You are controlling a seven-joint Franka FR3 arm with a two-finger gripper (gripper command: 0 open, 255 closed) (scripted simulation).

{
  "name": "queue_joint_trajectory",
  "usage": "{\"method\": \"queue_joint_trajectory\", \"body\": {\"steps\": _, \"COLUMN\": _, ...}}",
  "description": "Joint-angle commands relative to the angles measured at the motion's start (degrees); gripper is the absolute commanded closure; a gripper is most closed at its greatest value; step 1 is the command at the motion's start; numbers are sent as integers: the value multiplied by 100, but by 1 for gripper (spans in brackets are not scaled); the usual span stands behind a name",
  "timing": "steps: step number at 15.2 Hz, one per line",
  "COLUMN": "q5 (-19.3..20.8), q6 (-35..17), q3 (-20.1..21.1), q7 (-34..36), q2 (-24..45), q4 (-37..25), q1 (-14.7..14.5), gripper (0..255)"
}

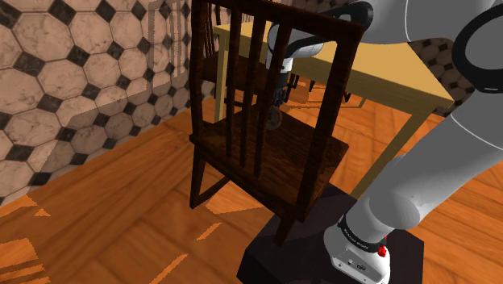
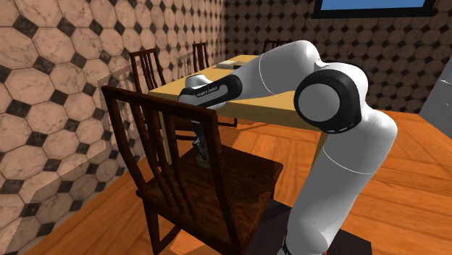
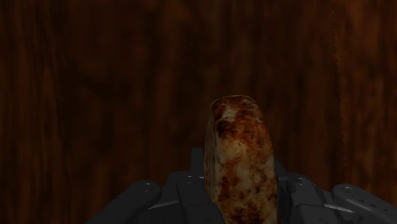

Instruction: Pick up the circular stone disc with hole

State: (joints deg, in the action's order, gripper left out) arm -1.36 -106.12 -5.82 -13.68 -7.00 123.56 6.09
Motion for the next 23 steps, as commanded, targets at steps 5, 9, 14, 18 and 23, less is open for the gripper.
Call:
{"method": "queue_joint_trajectory", "body": {"steps": 5, "q5": 3, "q6": -2, "q3": -3, "q7": 0, "q2": 1, "q4": 3, "q1": 2, "gripper": 255}}
{"method": "queue_joint_trajectory", "body": {"steps": 9, "q5": 11, "q6": 218, "q3": -2, "q7": 7, "q2": -54, "q4": -162, "q1": 5, "gripper": 255}}
{"method": "queue_joint_trajectory", "body": {"steps": 14, "q5": 19, "q6": 601, "q3": 2, "q7": 24, "q2": -138, "q4": -462, "q1": 4, "gripper": 255}}
{"method": "queue_joint_trajectory", "body": {"steps": 18, "q5": 23, "q6": 907, "q3": 5, "q7": 36, "q2": -183, "q4": -723, "q1": 3, "gripper": 255}}
{"method": "queue_joint_trajectory", "body": {"steps": 23, "q5": 25, "q6": 1148, "q3": 7, "q7": 44, "q2": -205, "q4": -943, "q1": 2, "gripper": 255}}
